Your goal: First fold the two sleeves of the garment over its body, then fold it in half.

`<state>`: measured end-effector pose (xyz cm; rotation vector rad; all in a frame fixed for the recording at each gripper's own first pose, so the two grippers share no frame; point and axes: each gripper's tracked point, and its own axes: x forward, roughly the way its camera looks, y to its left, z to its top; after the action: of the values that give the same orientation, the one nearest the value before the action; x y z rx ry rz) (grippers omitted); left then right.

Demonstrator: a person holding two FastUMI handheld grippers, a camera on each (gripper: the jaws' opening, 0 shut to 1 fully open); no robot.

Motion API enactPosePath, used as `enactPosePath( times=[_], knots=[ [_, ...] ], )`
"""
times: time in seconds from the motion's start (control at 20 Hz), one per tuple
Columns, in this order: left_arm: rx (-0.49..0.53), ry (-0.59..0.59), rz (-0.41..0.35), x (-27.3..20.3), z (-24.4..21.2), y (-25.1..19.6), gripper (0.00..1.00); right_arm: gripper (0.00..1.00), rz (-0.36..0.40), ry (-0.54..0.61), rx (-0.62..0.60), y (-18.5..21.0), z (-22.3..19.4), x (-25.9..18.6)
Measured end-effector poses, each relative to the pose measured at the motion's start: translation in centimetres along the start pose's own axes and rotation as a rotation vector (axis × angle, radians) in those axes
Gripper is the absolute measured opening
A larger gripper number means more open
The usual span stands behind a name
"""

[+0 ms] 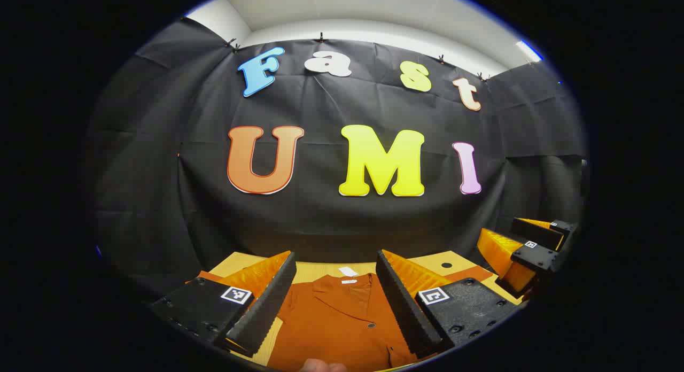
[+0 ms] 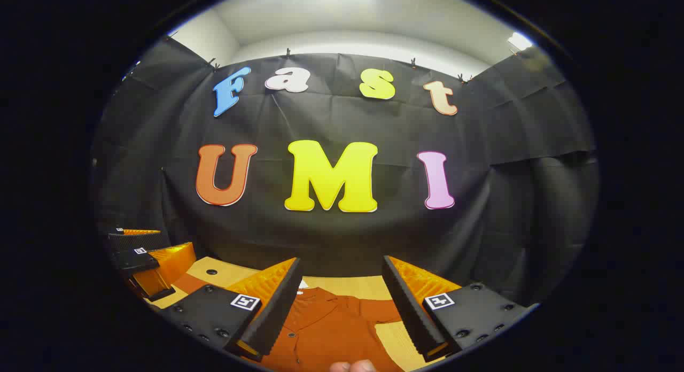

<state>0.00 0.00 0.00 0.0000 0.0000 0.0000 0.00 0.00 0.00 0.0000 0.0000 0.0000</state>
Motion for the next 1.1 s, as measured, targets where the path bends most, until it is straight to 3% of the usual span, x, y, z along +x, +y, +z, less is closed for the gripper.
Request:
enactPosePath(
  times=[1.1],
  knots=[
    [-0.006,-0.019,0.017,-0.16,0.56,0.22,0.97,0.95,0.041,0.004,-0.007,-0.22,0.08,0.43]
  ],
)
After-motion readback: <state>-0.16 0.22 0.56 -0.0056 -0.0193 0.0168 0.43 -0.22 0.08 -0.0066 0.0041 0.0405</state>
